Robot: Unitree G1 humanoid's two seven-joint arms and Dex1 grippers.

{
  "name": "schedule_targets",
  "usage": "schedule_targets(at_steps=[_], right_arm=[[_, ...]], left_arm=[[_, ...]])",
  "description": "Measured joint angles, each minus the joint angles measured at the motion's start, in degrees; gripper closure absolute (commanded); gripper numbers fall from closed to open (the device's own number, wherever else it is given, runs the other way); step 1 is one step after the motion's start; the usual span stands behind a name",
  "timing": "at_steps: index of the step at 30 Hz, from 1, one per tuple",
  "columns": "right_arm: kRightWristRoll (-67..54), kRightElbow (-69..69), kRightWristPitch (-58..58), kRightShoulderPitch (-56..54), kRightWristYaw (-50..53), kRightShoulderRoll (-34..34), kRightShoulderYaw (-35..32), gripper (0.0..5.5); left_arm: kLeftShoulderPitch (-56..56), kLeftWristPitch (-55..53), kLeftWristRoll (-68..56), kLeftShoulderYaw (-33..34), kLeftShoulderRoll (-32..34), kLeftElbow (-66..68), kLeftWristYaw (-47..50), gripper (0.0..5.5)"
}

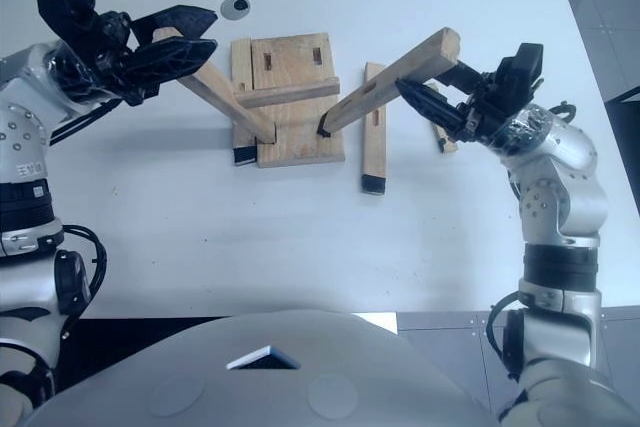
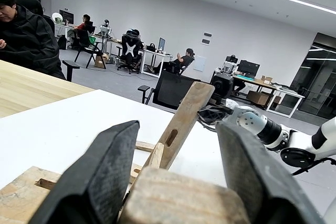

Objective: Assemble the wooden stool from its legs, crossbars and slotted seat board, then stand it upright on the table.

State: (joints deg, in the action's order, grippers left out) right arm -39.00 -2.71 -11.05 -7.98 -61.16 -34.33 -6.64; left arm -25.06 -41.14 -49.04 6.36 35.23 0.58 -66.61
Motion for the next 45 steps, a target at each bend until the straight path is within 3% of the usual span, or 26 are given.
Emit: schedule_targets(at_steps=[11, 28, 45], right_arm=[[4.87, 0.78, -7.97, -11.08, -4.09, -9.35, 5.24, 3.47], [7.05, 5.30, -19.81, -23.05, -13.29, -12.29, 7.60, 3.47], [14.60, 6.82, -18.65, -32.56, -18.68, -13.73, 18.10, 3.47]], left_arm=[[0.13, 0.43, -0.11, 0.76, 0.09, 0.79, -0.77, 3.07], [1.32, 1.66, -1.05, 1.81, -0.64, 0.50, -0.17, 3.07], [-0.30, 2.27, -0.48, 0.33, -1.35, 2.58, -0.13, 3.08]])
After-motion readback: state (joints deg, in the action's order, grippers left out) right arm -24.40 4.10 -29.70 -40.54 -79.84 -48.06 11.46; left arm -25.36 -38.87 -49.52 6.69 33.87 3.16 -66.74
